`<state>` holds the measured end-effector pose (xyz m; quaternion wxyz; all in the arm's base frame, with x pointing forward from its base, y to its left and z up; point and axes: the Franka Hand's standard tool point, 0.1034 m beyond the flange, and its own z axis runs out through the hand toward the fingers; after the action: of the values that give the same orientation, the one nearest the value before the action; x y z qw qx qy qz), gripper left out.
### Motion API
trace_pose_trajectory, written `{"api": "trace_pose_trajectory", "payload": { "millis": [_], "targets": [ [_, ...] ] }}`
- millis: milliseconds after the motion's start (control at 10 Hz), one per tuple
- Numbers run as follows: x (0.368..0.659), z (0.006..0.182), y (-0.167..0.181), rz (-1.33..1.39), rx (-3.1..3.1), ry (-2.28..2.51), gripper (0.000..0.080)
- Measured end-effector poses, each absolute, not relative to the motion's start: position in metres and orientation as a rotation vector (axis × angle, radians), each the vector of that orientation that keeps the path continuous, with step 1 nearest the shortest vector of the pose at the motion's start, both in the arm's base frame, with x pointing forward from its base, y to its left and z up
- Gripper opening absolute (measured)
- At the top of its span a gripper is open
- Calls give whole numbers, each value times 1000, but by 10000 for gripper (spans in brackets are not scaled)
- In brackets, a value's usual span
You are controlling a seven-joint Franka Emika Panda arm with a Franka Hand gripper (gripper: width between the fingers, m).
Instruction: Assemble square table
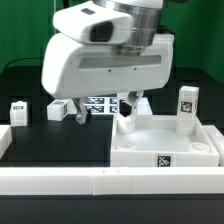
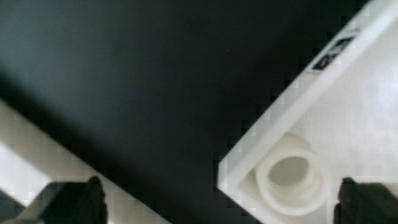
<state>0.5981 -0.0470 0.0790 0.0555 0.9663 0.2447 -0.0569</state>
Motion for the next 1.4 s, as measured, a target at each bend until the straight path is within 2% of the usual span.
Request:
{"api": "trace_pose_trajectory", "payload": {
  "millis": [300, 800, 1200, 1400],
  "targets": [
    [564, 71, -100, -224, 3072, 422, 649],
    [565, 72, -96, -220, 3074, 421, 649],
    [509, 60, -130, -400, 3125, 140, 649],
    [506, 58, -131, -411, 3125, 136, 649]
  ]
}}
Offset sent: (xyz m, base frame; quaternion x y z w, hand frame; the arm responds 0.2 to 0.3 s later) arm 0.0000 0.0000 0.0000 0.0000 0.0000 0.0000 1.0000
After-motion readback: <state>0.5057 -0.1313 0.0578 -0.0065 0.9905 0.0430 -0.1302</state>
